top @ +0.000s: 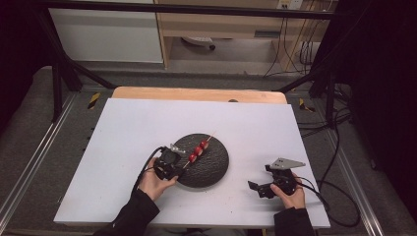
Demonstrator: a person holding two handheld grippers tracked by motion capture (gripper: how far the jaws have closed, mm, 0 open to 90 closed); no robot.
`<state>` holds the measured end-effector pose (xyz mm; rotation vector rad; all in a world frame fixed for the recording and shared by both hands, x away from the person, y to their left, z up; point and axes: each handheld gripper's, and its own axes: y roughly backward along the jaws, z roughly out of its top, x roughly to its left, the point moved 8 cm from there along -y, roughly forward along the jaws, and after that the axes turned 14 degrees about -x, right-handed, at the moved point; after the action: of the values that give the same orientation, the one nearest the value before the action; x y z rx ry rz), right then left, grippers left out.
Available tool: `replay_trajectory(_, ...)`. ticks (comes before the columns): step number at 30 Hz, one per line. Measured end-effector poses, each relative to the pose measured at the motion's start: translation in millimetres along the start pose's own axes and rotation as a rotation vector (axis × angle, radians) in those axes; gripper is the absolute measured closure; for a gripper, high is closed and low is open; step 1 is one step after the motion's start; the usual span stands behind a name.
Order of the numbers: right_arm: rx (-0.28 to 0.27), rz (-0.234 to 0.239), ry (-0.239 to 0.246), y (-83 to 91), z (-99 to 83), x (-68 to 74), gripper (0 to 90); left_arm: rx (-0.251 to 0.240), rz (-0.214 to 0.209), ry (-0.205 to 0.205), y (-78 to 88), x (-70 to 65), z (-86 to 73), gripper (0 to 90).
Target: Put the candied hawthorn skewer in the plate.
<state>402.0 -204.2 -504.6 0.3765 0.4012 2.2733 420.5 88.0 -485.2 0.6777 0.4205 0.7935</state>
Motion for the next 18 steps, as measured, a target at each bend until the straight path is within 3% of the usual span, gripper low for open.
replay_trajectory(10, -0.003, -0.001, -0.007, 0.4, 0.7, 0.2, 1.4, -0.005, 0.011, -0.01, -0.3, -1.0, -0.1, 87.5)
replay_trajectory(14, -0.006, -0.004, -0.01, 0.3, 0.8, 0.3, 1.4, -0.044, -0.01, -0.018, 4.1, 0.8, 0.7, 84.5)
replay_trajectory(18, -0.002, -0.007, -0.005, 0.1, 0.3, -0.6, 1.4, -0.105, -0.054, -0.039, 15.7, 3.7, 3.0, 76.1)
